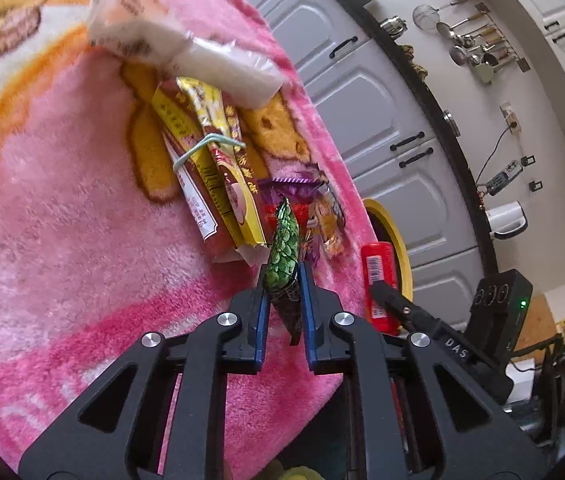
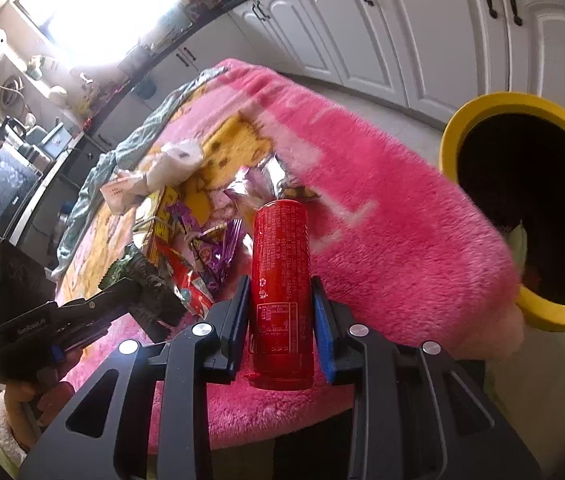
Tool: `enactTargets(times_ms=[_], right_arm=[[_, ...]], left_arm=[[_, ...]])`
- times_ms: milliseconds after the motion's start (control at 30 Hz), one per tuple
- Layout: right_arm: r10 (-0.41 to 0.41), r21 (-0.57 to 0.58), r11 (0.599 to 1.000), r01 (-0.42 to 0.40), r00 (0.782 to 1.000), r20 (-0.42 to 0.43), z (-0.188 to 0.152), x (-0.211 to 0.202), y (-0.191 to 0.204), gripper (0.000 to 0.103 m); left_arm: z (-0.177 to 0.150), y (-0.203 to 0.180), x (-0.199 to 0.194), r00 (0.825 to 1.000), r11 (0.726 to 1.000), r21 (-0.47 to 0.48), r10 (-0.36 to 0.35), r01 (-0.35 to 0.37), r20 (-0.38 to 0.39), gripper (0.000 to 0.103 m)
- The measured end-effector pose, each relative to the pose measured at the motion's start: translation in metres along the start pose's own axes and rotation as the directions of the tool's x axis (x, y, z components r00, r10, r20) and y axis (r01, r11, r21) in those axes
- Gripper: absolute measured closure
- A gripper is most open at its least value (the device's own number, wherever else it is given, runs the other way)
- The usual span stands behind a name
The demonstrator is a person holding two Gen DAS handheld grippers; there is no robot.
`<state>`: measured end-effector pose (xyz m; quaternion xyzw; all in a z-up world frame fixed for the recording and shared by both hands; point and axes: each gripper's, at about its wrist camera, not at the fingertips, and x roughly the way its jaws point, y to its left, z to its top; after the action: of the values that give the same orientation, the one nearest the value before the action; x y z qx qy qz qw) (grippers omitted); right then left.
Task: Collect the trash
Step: 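Carry the green wrapper and red can toward the yellow bin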
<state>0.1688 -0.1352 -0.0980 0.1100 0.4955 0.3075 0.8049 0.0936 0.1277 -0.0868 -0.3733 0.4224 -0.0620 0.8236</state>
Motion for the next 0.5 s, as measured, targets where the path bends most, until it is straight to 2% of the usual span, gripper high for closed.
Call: enactTargets(times_ms=[133,267,500], right_arm=[[-0.006,-0.005,1.000,0.006,0.999,0.046,0.006,-0.014,-0.001,0.075],[-0.007,-0.014,1.000,0.008,0.996,0.093,0.010,-0.028,-0.003,0.075],[0.004,-0.005,1.000,-0.004,0.993,0.121,0.016,-0.035,-0.009,0.075]], left_arm=[[0.001,-0.009,-0.013,1.000,1.000,0.026,-0.003,0.002,0.026,0.095],[-0.001,-0.021,-0.019,1.000,0.998,0.061,-0.022,0.021,0.019,0.095],[-0.009,-0.034,-0.009,0.999,0.990,0.137,0.032,-0.034,0.012,0.095]])
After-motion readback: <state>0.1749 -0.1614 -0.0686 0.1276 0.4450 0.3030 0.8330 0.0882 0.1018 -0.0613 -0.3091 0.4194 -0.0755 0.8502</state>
